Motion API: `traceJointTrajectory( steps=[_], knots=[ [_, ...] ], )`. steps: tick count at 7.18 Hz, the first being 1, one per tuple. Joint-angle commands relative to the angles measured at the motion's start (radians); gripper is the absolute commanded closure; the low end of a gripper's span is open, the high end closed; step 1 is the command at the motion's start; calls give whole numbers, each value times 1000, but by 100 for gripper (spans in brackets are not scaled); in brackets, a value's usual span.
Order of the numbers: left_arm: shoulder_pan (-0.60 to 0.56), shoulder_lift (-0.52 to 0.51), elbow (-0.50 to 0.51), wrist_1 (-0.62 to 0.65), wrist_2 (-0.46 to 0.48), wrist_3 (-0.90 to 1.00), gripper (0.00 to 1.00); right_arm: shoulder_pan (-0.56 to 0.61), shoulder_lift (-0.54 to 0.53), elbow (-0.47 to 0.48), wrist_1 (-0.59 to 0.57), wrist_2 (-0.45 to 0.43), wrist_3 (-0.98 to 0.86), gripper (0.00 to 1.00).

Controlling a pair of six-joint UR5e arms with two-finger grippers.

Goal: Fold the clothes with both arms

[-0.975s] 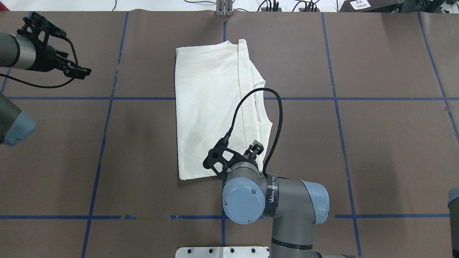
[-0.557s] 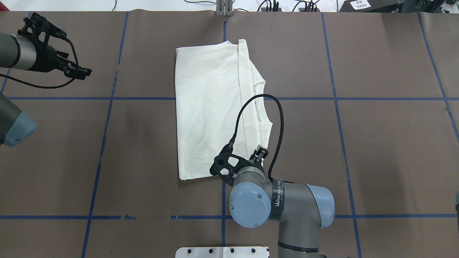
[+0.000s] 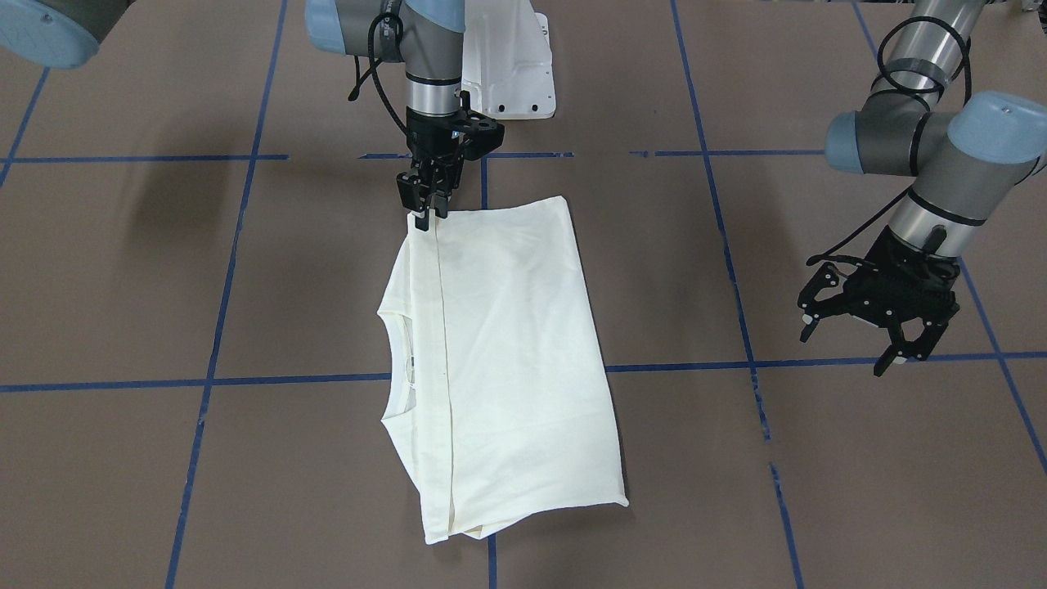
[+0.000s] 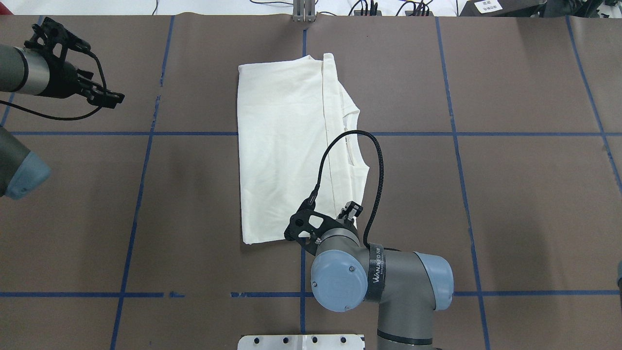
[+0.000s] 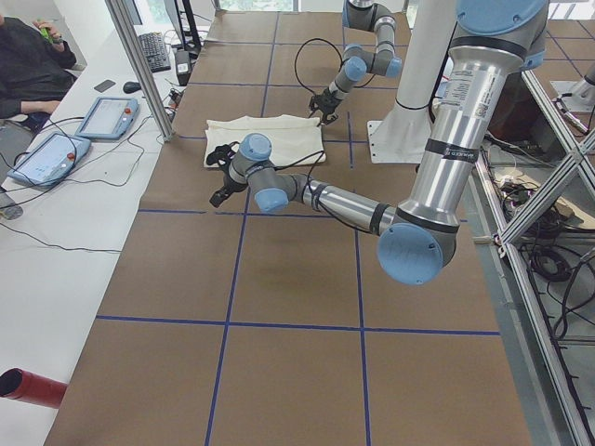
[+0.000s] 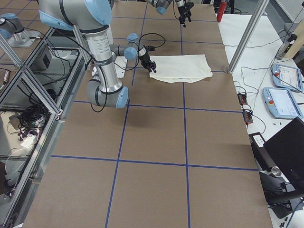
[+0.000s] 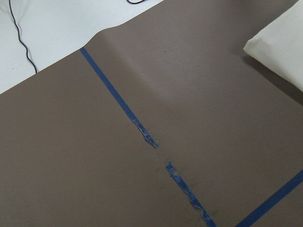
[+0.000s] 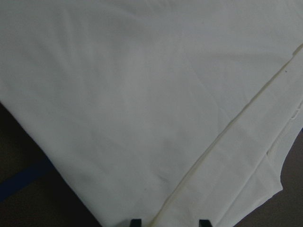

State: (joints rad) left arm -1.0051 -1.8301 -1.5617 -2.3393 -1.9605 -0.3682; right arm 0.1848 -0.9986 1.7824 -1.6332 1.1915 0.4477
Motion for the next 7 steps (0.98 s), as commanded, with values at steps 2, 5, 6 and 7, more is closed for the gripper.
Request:
traceJointTrajectory(
  steps=[2, 5, 6, 7],
  knots=[
    [0, 0, 0, -2, 0, 0, 0, 4, -2, 14, 0, 2, -33, 72],
    [2, -1, 2, -2, 0, 0, 0, 7, -18, 37, 1, 3, -33, 100],
    [2, -3, 3, -2, -1, -23, 0, 10, -23, 43, 3, 3, -26, 100],
    [3, -5, 3, -2, 0, -38, 0, 13, -58, 83, 4, 3, -17, 100]
  ],
)
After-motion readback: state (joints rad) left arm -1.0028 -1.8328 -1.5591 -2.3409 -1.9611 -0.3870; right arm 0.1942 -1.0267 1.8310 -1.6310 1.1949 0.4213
